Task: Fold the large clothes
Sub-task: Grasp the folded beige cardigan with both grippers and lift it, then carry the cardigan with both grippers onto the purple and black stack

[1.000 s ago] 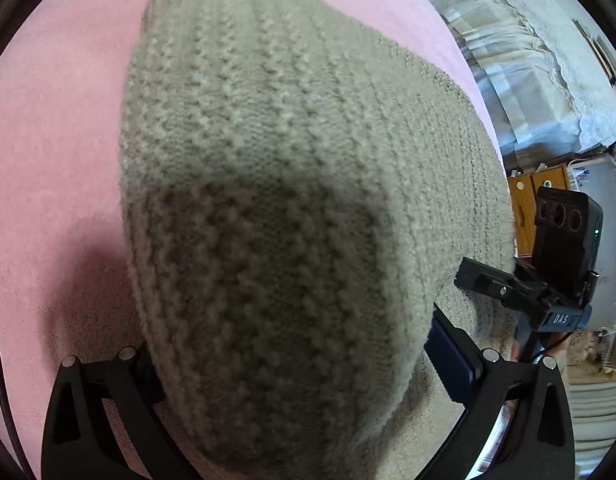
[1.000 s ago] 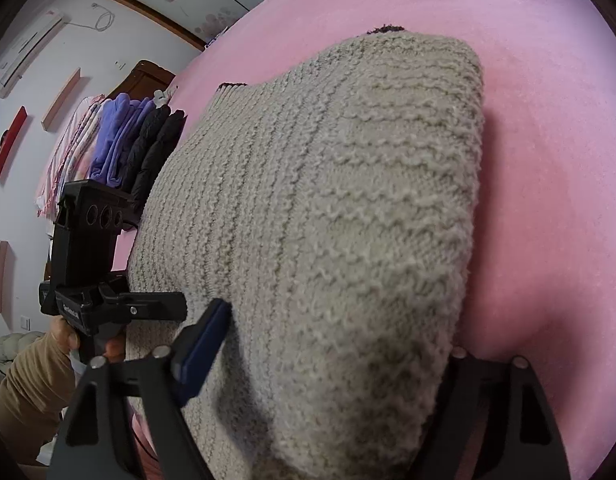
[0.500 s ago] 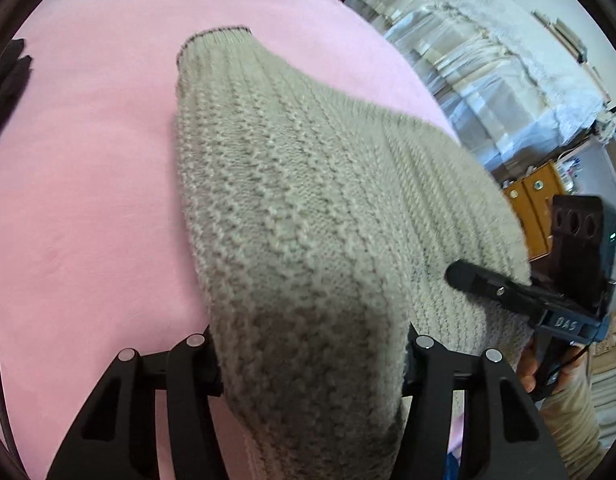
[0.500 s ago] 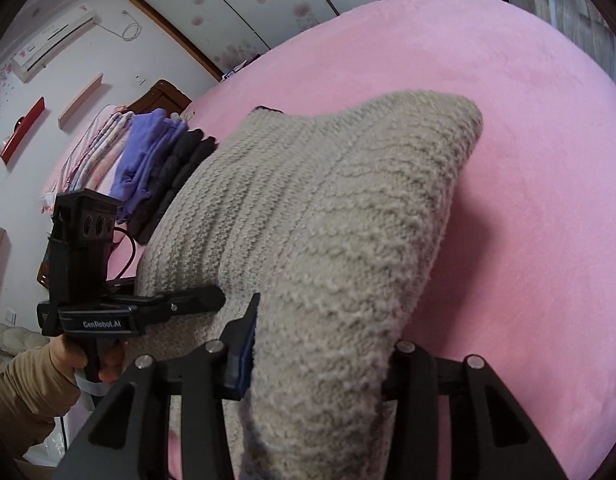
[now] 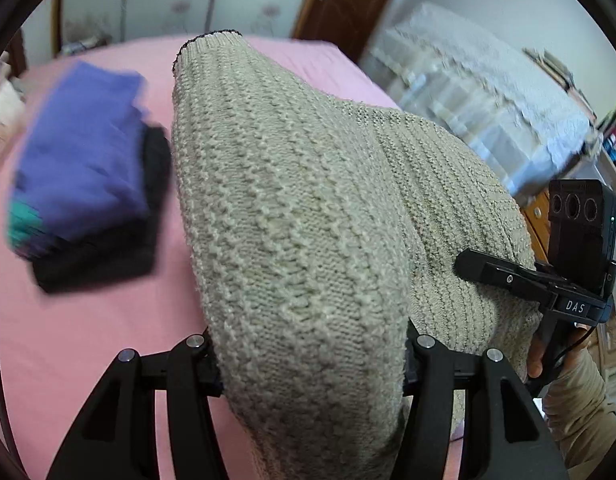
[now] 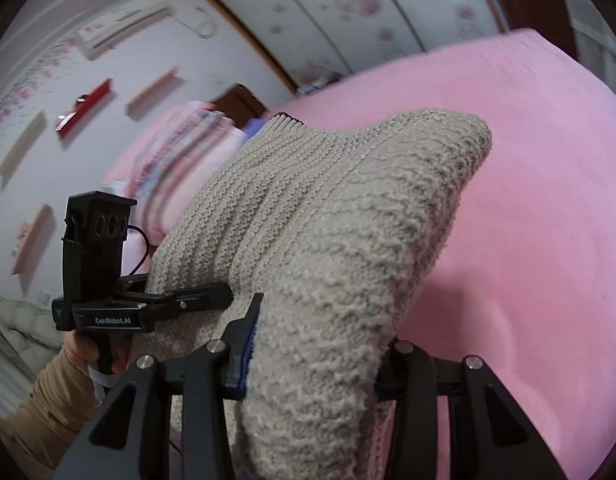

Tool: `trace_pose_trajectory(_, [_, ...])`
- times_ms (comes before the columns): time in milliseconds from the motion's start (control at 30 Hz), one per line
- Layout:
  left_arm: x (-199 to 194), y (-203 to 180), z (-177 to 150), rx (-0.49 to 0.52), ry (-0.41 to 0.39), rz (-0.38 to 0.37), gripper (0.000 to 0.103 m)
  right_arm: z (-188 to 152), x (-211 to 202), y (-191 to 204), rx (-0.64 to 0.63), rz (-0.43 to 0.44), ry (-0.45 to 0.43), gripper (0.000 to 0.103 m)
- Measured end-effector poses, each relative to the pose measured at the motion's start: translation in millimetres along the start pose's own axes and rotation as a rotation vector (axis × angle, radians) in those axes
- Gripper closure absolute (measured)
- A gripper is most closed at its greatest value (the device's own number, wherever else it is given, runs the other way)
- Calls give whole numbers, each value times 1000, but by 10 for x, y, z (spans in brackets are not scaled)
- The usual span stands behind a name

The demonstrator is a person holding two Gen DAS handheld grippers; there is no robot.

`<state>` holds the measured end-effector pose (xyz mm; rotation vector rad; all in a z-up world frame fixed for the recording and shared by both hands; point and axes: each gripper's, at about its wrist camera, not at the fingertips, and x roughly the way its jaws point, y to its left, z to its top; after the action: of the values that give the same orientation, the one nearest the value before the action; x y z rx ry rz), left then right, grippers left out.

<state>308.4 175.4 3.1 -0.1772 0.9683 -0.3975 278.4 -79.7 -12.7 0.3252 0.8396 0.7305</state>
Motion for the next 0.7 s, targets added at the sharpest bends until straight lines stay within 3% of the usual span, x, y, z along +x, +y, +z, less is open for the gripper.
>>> trace_pose_trajectory(133, [-541,581,476,-25,-72,38,47,596,434,430,-60,68,-39,61])
trace_pose_trajectory(300, [-995,1455,1137,-73,-137,90,46,1381,1105,672,-114,138,-55,61])
trace_pose_trajectory(433, [-1079,1961,1574,-101,-134,121,46,1954,1745,836,-126,179,-45,61])
trace_pose_trajectory(533, [-1069,2440,1817,-134,-118,125,46,2189,2137,875,-102,194,-41,61])
trace_pose_trajectory(667, [-807,2993,2001,-173,-66,109,46,2329,2678,829,-42,193,-10,61])
trace_pose_trajectory(700, [-754,3163,1866,-184,-54,101,46,2335,2752,815,-37,188,-4,61])
